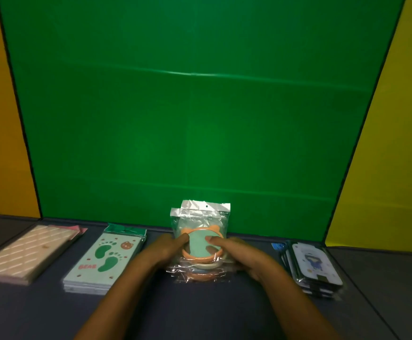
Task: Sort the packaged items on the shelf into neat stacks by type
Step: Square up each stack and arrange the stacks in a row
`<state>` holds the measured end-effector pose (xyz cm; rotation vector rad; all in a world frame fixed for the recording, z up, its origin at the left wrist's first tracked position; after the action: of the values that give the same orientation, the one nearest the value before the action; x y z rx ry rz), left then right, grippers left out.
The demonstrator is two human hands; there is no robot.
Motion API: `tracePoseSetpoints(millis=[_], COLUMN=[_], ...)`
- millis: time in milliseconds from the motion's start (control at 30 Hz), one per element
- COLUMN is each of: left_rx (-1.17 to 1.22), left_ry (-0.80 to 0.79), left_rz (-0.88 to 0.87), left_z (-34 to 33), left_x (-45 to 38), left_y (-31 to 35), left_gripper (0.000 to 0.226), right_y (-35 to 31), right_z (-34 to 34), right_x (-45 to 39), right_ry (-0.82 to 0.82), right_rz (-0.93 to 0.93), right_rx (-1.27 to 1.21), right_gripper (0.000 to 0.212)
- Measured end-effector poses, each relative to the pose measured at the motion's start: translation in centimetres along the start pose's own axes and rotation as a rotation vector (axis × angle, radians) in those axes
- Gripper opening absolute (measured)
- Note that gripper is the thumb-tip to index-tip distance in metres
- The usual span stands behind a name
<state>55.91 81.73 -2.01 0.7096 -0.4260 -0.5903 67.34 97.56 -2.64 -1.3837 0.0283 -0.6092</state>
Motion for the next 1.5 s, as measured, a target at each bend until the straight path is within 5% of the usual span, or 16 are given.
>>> tracePoseSetpoints(millis=[133, 300, 500, 633, 1100, 1500], left_rx=[-0.034, -0.011, -0.054, -0.05, -0.077, -0.026], left_ry=[0.051, 0.027, 0.036, 0.057, 0.037, 0.014], left_rz=[0.011, 0.025, -0.008, 0.0, 0.017, 0.011], left_z=[-0.1, -0.8, -1.3, -1.3, -0.2, -0.4], left_x=[0.3, 0.5, 0.4, 0.2, 0.8, 1.4], left_y=[-0.3, -0.5, 0.1, 0.1, -0.4, -1.0], left_gripper=[0.041, 0.034, 0.036, 0.041, 0.037, 0.032], right_y=[0.8, 1.4, 1.6, 2.6, 1.1, 1.7], right_z=[0.4, -0.5, -2.3, -2.9, -0.9, -1.2], right_x=[0.0, 0.2, -0.7, -2.1, 1.3, 2.1], right_ry=[0.032, 0.057, 0.095, 0.169, 0.088, 0.048], right_rz=[0.019, 0.039, 0.027, 0.002, 0.025, 0.048], right_rx=[-0.1, -0.174, -0.215, -0.201, -0.215, -0.282], right_gripper=[0.068, 0.035, 0.038, 0.061, 0.037, 0.045])
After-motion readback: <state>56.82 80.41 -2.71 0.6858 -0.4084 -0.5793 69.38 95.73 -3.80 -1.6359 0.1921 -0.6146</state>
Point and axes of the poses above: each hand's wrist, its own x-axis away from the middle knuckle, its own z-axis out of the back of the hand, y = z × x, the point moved 1 cm from there along -x, towards the middle knuckle, and after that the axes turned 9 degrees about -x, right-handed, at the moved point
